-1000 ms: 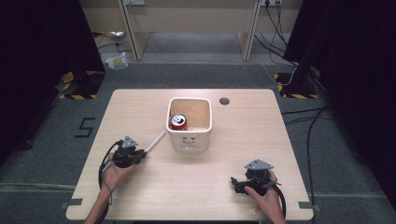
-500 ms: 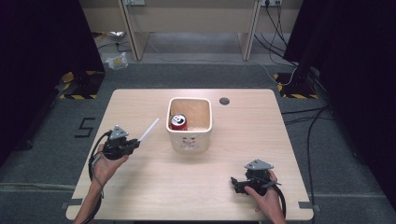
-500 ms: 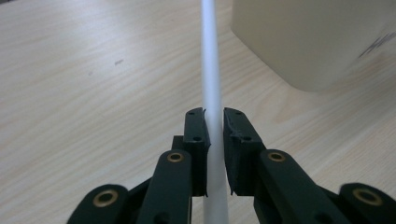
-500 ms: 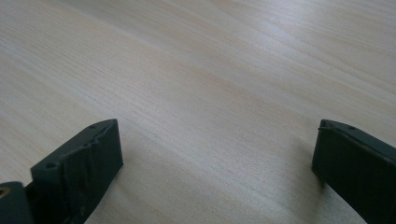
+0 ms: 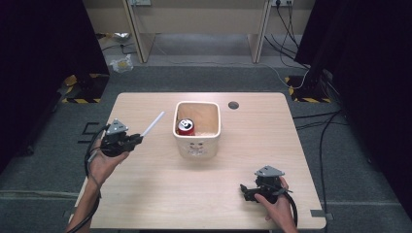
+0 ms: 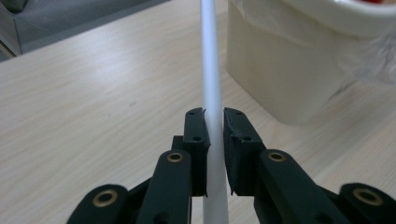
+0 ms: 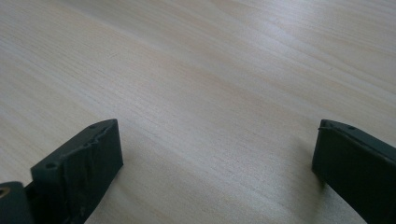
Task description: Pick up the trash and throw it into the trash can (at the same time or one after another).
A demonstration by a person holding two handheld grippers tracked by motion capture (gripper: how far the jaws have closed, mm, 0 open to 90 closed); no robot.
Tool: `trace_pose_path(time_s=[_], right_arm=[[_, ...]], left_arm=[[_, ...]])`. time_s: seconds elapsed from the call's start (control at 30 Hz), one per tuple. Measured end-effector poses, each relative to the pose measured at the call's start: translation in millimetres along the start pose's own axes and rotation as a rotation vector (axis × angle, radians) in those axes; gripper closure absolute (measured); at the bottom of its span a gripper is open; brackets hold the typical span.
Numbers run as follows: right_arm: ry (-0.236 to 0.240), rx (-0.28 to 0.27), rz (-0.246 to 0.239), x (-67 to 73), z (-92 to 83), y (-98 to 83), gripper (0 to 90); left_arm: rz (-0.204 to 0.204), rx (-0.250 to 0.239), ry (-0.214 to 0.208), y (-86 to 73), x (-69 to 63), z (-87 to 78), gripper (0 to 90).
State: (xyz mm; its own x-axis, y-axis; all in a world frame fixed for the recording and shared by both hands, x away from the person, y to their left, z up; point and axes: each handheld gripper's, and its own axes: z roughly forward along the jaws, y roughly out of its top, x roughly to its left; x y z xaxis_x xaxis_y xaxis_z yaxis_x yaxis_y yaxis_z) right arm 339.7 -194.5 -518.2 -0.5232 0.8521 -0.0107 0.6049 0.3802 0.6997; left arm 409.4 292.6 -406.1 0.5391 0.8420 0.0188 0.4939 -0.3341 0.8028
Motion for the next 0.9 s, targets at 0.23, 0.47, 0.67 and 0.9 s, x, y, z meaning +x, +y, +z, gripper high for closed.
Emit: trace_pose_path(time_s=[0.23, 0.47, 0.67, 0.9], right_arm=[[0.001, 0.001, 0.000, -0.1, -0.1, 0.0, 1.8], [0.000, 0.000, 0.000, 0.0, 0.0, 0.0, 1.9], [0.001, 0.001, 0.000, -0.1, -0.1, 0.0, 1.8], [0.001, 0.001, 0.000, -0.1, -0.1, 0.0, 1.9]], left_arm=[[0.045, -0.009, -0.014, 22.8, -6.3, -10.1, 79.8], [0.091, -0.016, -0.030, 43.6, -21.0, -11.2, 79.7], [0.121, -0.018, -0.090, 55.1, -36.6, -9.9, 79.7], [0.163, -0.010, -0.131, 66.9, -56.4, -7.4, 79.7]])
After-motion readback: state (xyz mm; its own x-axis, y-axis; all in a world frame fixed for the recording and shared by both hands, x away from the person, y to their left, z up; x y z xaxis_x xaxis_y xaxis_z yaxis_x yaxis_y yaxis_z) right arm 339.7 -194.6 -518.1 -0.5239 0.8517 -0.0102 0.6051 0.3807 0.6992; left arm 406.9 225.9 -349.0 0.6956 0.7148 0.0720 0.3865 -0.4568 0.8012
